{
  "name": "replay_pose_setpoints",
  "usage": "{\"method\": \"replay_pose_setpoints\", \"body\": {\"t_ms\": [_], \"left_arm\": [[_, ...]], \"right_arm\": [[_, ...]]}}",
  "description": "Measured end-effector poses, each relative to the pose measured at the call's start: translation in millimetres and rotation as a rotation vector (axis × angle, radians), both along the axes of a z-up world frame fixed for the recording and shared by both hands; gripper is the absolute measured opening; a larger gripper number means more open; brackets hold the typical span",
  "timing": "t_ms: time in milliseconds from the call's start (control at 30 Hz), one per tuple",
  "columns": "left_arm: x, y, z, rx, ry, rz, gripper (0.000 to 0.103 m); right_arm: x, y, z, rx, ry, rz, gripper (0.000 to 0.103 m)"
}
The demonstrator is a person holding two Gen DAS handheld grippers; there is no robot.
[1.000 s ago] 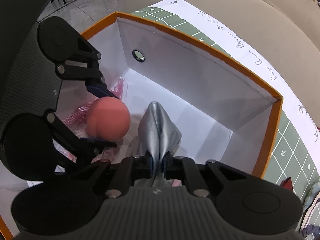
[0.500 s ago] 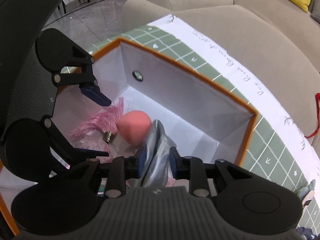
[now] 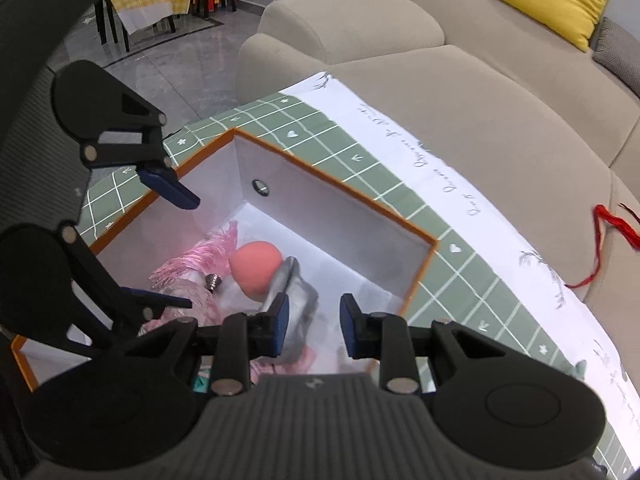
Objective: Organize soft objects
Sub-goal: 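Release the pink ball into the box while the right tool releases the silver cloth, then withdraw both tools from the box and move them over the mat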
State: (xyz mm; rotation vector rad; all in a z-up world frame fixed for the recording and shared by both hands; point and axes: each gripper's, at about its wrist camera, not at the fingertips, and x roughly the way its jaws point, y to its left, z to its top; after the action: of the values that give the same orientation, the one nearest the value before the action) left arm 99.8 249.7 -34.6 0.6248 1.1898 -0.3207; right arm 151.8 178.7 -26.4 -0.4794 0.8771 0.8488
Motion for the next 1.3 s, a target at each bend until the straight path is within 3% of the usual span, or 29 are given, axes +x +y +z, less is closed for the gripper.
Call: {"method": "replay_pose_setpoints", "body": {"t_ms": [233, 367, 667, 900, 1067, 1300], "left_arm": [[0, -35, 18, -0.012, -0.050, -0.025, 0.085], [3, -61, 22, -0.062, -0.090, -0.015, 0.085], [21, -111, 19, -0.164, -0.099, 0.015, 0.085], [39, -152, 6, -0.212, -0.094, 0.031, 0.086], [60, -166, -7, -0.299, -0.062, 0.098, 0.086], [82, -188, -37, -0.260, -0.025, 0.087, 0.086]], "right_arm": [[1, -44, 15, 0.016, -0.026, -0.041, 0.027], [4, -73, 20, 0.025, -0.041, -0.076, 0.030], [20, -157, 19, 0.036, -0.053, -0.178, 0.030], [37, -221, 3, 0.059, -0.037, -0.272, 0.030], [47, -266, -16, 0.081, -0.012, -0.345, 0.030], [65, -320, -50, 0.083, 0.017, -0.425, 0.032]]}}
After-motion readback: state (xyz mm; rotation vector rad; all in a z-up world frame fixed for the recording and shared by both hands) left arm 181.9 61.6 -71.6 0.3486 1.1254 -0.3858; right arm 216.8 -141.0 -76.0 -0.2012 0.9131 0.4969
